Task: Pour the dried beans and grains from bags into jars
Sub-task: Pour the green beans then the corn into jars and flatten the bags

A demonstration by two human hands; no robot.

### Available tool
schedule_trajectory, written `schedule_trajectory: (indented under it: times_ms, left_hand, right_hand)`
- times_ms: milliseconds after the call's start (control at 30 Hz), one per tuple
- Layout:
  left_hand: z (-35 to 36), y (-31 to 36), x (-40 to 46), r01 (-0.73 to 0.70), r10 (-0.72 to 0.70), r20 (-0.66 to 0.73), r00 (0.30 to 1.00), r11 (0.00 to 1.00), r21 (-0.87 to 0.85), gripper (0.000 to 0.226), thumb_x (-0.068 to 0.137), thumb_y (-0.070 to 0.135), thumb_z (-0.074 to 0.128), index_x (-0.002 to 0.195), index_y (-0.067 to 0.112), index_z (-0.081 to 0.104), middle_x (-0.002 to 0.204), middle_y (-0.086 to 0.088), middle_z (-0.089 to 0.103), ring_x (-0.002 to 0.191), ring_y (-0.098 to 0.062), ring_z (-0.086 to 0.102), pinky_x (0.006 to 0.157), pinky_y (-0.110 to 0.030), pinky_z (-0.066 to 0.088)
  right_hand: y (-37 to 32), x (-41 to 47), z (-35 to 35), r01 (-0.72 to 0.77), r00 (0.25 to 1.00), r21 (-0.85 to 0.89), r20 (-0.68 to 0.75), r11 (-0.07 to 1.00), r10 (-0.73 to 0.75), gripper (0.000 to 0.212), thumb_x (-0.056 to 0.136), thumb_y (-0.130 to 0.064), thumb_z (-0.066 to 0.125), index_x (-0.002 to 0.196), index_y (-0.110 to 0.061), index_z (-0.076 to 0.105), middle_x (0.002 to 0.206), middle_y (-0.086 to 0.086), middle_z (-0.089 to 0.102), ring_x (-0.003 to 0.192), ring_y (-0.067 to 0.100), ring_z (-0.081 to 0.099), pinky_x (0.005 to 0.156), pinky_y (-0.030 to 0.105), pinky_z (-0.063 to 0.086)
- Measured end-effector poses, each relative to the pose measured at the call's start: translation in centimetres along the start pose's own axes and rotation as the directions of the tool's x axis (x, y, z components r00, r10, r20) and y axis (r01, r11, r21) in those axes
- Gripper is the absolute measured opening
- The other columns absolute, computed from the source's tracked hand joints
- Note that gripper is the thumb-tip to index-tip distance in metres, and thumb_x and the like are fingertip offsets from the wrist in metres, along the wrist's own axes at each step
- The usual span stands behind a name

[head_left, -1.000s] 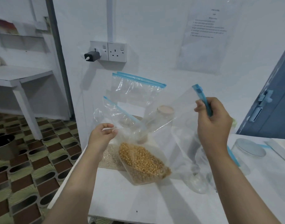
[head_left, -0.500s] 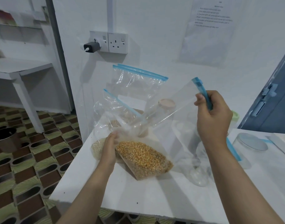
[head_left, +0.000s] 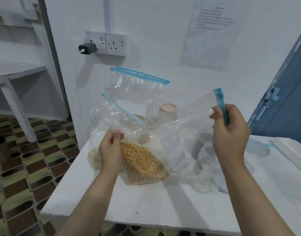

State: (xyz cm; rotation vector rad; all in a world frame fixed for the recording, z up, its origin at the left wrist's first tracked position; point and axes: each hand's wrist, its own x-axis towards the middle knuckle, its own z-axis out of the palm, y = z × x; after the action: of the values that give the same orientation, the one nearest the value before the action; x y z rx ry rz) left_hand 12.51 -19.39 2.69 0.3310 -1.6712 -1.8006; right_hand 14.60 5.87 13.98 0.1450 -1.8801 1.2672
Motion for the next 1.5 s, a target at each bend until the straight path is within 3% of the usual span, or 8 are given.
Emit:
schedule_trajectory:
  times_ms: [267, 500, 700, 800, 933, 1267, 1500]
  left_hand:
    - [1.2, 4.1, 2.7, -0.123, 0.122, -0.025, 0.992, 0.992, -0.037, 0.03, 0.104, 0.023, 0.046, 0.078, 0.021, 0.06, 0.08, 0.01, 0.062, 0.071, 0.004, 0.056, 0.071, -0.006, 0.044]
    - [1.5, 5.5, 4.9, -0.124, 0.124, -0.019, 0.992, 0.992, -0.019, 0.031, 0.105, 0.022, 0.044, 0.079, 0.019, 0.061, 0.082, 0.008, 0.062, 0.075, -0.004, 0.055, 0.079, -0.023, 0.047]
    - [2.1, 7.3, 6.2, -0.121, 0.12, -0.043, 0.992, 0.992, -0.021, 0.031, 0.105, 0.022, 0.042, 0.082, 0.015, 0.061, 0.079, 0.009, 0.059, 0.069, -0.001, 0.052, 0.068, -0.019, 0.043]
    - [2.8, 8.4, 6.7, -0.133, 0.132, -0.042, 0.99, 0.991, -0.021, 0.028, 0.106, 0.022, 0.041, 0.09, 0.01, 0.061, 0.078, 0.009, 0.056, 0.067, 0.0, 0.049, 0.065, -0.017, 0.041]
    - [3.5, 10.1, 7.6, -0.163, 0.162, -0.031, 0.986, 0.986, -0.034, 0.032, 0.105, 0.021, 0.041, 0.077, 0.023, 0.057, 0.082, 0.009, 0.058, 0.069, 0.0, 0.049, 0.068, -0.014, 0.041]
    - [4.8, 12.6, 8.3, -0.222, 0.221, -0.027, 0.975, 0.973, -0.057, 0.032, 0.105, 0.024, 0.043, 0.076, 0.026, 0.057, 0.086, 0.006, 0.061, 0.068, 0.0, 0.048, 0.07, -0.018, 0.042]
    - [5.3, 13.9, 7.7, -0.25, 0.249, -0.016, 0.968, 0.967, -0.05, 0.028, 0.105, 0.023, 0.042, 0.086, 0.014, 0.06, 0.079, 0.011, 0.056, 0.07, 0.0, 0.048, 0.067, -0.01, 0.041]
  right_hand:
    - [-1.2, 1.0, -0.9, -0.002, 1.0, 0.083, -0.01, 0.997, 0.003, 0.02, 0.101, -0.03, 0.054, 0.089, -0.016, 0.062, 0.08, 0.005, 0.065, 0.073, 0.036, 0.055, 0.064, 0.042, 0.046]
    - [-1.4, 3.1, -0.2, -0.078, 0.996, 0.137, 0.055, 0.988, 0.071, 0.021, 0.102, -0.029, 0.054, 0.093, -0.013, 0.063, 0.078, -0.007, 0.066, 0.068, 0.017, 0.057, 0.061, 0.016, 0.045]
    - [-2.3, 5.4, 0.3, -0.077, 0.995, 0.15, 0.081, 0.986, 0.065, 0.018, 0.102, -0.026, 0.052, 0.091, -0.016, 0.063, 0.08, -0.005, 0.066, 0.07, 0.014, 0.057, 0.057, 0.008, 0.042]
    - [-2.5, 6.4, 0.7, -0.088, 0.996, 0.177, 0.048, 0.98, 0.081, 0.018, 0.102, -0.024, 0.052, 0.093, -0.012, 0.063, 0.079, -0.005, 0.066, 0.067, 0.012, 0.055, 0.055, 0.008, 0.042]
    - [-2.3, 7.9, 0.7, -0.117, 0.993, 0.212, 0.02, 0.97, 0.115, 0.016, 0.101, -0.023, 0.052, 0.091, -0.015, 0.062, 0.077, -0.007, 0.064, 0.061, 0.007, 0.053, 0.056, 0.01, 0.042]
    - [-0.4, 8.6, 0.6, -0.193, 0.981, 0.266, 0.029, 0.944, 0.193, 0.02, 0.103, -0.026, 0.048, 0.087, -0.022, 0.059, 0.084, -0.005, 0.065, 0.059, 0.005, 0.055, 0.063, 0.014, 0.044]
    - [0.2, 8.5, 0.1, -0.214, 0.975, 0.309, 0.019, 0.927, 0.219, 0.018, 0.102, -0.027, 0.05, 0.089, -0.02, 0.059, 0.082, -0.008, 0.064, 0.06, 0.005, 0.051, 0.068, 0.022, 0.046]
